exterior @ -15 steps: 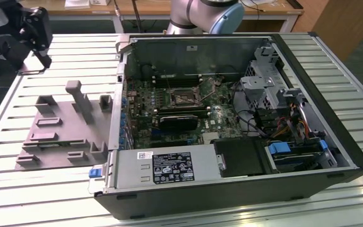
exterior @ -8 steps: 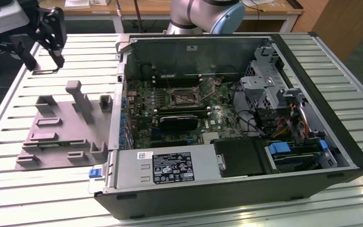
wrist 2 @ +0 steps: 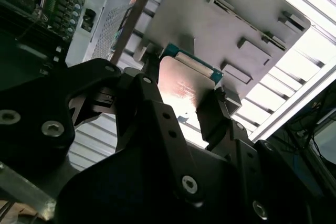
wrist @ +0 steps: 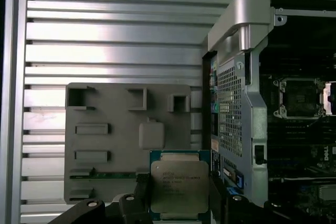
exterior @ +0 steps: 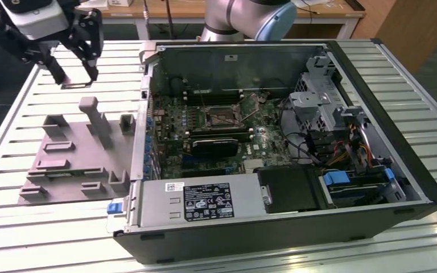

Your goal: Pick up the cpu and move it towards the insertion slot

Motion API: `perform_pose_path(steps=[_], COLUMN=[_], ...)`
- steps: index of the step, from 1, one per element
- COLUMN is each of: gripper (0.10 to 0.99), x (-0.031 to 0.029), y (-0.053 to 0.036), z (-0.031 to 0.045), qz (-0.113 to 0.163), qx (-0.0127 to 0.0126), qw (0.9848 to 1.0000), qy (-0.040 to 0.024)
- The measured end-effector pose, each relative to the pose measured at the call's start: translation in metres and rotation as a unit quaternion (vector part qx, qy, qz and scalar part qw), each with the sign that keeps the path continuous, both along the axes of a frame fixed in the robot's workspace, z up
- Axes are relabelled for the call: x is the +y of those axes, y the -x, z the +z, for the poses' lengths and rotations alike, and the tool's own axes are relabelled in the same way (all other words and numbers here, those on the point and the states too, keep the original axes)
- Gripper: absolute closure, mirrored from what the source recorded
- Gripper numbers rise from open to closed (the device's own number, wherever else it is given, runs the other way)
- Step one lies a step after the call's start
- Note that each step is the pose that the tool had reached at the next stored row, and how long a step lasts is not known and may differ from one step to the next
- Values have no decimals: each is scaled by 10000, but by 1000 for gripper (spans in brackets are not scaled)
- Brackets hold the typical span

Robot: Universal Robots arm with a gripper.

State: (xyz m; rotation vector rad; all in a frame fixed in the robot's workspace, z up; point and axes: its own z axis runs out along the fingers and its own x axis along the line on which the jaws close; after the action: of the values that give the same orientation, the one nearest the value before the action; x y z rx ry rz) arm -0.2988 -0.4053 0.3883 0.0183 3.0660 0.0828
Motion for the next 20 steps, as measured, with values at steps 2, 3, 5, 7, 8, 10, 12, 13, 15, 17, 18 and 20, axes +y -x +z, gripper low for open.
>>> perform_pose_path(steps=[2,3,5,7,8,10,12,13,15,17,18,20], gripper=[549,549,549,549,549,549,549,549,549,549,549,549], x=[0,0,0,0,0,0,0,0,0,0,0,0], y=[-67,-101,-172,-243,-280,-354,-427,-462,-535,-602,-635,-707], z=[-1,-1,0,0,-1,-1,0,0,-1,0,0,0], qz=[0,0,-1,0,0,-1,-1,0,0,-1,-1,0], qx=[2,2,5,7,7,10,12,13,14,16,17,18], qw=[10000,10000,10000,10000,10000,10000,10000,10000,10000,10000,10000,10000], qy=[0,0,0,0,0,0,0,0,0,0,0,0])
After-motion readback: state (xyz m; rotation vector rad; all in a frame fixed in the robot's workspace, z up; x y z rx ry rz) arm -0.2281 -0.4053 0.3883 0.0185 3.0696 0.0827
